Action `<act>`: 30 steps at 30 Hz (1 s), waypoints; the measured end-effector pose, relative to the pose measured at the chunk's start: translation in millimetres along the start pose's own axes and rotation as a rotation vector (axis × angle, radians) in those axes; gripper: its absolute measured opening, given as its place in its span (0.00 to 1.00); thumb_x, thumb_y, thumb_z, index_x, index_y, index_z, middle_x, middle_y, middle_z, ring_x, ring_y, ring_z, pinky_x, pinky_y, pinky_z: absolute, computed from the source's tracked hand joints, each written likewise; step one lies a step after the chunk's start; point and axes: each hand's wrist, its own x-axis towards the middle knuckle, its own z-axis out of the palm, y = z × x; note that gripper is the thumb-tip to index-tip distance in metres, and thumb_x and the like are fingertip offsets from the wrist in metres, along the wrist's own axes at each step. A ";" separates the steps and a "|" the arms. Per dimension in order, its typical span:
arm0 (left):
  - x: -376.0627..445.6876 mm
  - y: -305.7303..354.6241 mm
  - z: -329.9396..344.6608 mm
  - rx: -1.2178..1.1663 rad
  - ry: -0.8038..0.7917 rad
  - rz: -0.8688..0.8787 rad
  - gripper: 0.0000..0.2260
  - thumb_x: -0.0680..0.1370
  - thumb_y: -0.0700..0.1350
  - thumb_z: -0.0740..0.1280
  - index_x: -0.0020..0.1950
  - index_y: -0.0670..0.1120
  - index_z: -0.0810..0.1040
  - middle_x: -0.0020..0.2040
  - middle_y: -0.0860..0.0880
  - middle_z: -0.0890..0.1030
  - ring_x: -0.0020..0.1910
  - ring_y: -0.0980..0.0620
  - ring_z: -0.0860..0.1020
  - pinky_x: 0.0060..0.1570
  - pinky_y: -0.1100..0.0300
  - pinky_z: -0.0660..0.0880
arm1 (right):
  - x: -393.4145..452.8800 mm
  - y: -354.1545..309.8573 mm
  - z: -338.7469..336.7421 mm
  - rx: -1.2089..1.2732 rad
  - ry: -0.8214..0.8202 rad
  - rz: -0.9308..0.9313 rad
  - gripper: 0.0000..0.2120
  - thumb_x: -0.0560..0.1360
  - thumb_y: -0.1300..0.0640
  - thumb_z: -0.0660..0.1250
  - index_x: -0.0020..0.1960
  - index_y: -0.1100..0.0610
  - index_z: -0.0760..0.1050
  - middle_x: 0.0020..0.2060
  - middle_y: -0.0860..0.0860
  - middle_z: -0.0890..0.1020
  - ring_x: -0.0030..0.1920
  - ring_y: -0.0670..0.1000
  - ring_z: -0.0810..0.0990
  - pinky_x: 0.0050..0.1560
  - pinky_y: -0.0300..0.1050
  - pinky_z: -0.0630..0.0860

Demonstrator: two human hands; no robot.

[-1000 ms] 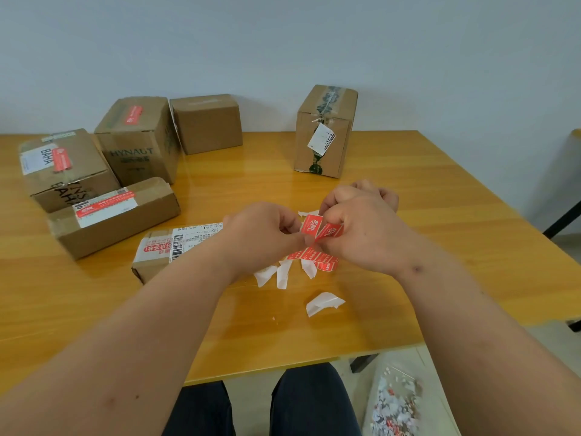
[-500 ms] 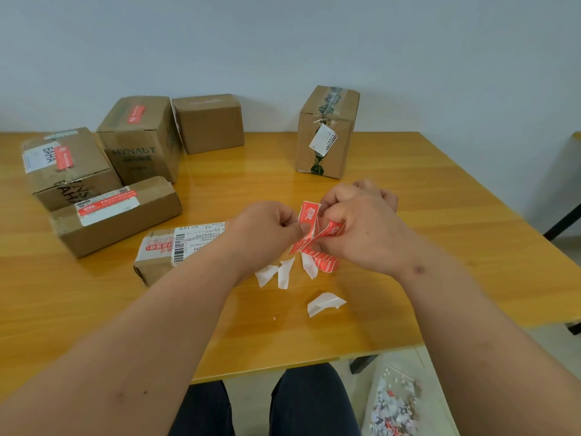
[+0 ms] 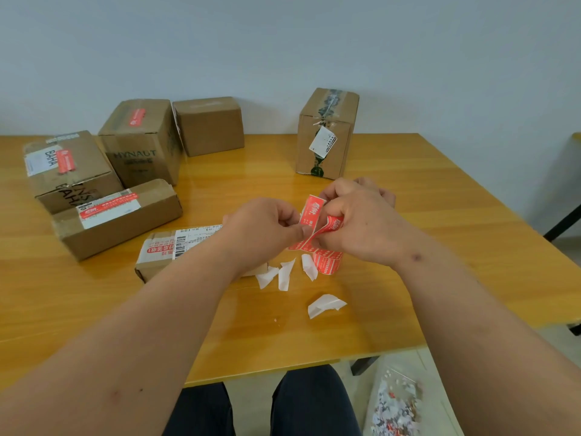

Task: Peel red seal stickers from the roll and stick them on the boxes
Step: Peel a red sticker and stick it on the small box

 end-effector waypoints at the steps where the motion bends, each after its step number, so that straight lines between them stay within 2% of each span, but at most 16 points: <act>1: 0.5 -0.1 0.2 0.006 0.005 0.001 0.13 0.76 0.56 0.69 0.42 0.47 0.81 0.30 0.51 0.74 0.31 0.53 0.70 0.44 0.52 0.66 | 0.2 0.0 0.6 -0.004 -0.005 0.000 0.11 0.66 0.41 0.75 0.44 0.46 0.83 0.55 0.38 0.73 0.60 0.48 0.62 0.59 0.50 0.55; 6: 2.6 -0.1 3.8 0.001 0.024 0.010 0.15 0.77 0.56 0.67 0.43 0.45 0.79 0.31 0.51 0.73 0.31 0.52 0.69 0.44 0.51 0.67 | 1.1 -0.9 2.9 -0.015 -0.017 0.007 0.13 0.65 0.39 0.74 0.45 0.45 0.83 0.57 0.38 0.73 0.61 0.48 0.61 0.59 0.50 0.55; 14: 2.7 -0.9 6.9 -0.024 0.054 -0.014 0.14 0.78 0.55 0.67 0.41 0.45 0.77 0.33 0.50 0.75 0.32 0.51 0.70 0.44 0.50 0.68 | -1.1 0.0 5.6 -0.012 0.036 -0.035 0.08 0.67 0.44 0.75 0.44 0.45 0.84 0.54 0.38 0.74 0.60 0.48 0.61 0.58 0.49 0.54; 18: 3.0 0.1 6.9 -0.046 0.067 -0.027 0.13 0.78 0.54 0.67 0.41 0.45 0.78 0.36 0.45 0.79 0.35 0.50 0.73 0.43 0.49 0.74 | -3.6 -0.9 7.4 0.020 0.048 -0.030 0.10 0.65 0.42 0.76 0.43 0.45 0.83 0.50 0.37 0.73 0.59 0.47 0.62 0.58 0.50 0.54; 21: 2.9 1.8 8.0 -0.059 0.079 -0.033 0.12 0.78 0.54 0.67 0.43 0.46 0.79 0.42 0.42 0.83 0.37 0.49 0.76 0.50 0.43 0.76 | -4.3 -1.2 6.4 0.019 0.039 -0.024 0.10 0.64 0.41 0.76 0.42 0.43 0.83 0.51 0.37 0.73 0.60 0.46 0.62 0.58 0.49 0.53; 25: 3.2 1.1 9.1 -0.054 0.117 -0.028 0.13 0.78 0.54 0.67 0.40 0.46 0.78 0.37 0.44 0.81 0.35 0.50 0.74 0.52 0.42 0.75 | -4.1 -2.1 6.0 -0.006 0.047 -0.051 0.07 0.65 0.43 0.76 0.42 0.44 0.83 0.52 0.37 0.74 0.61 0.47 0.62 0.58 0.50 0.53; 30: 5.6 -0.5 8.6 -0.057 0.159 -0.069 0.14 0.78 0.55 0.67 0.39 0.46 0.77 0.32 0.48 0.77 0.33 0.49 0.73 0.51 0.43 0.75 | -8.1 -2.5 5.5 0.027 0.036 -0.058 0.07 0.66 0.45 0.76 0.36 0.43 0.79 0.53 0.37 0.75 0.61 0.46 0.61 0.60 0.50 0.54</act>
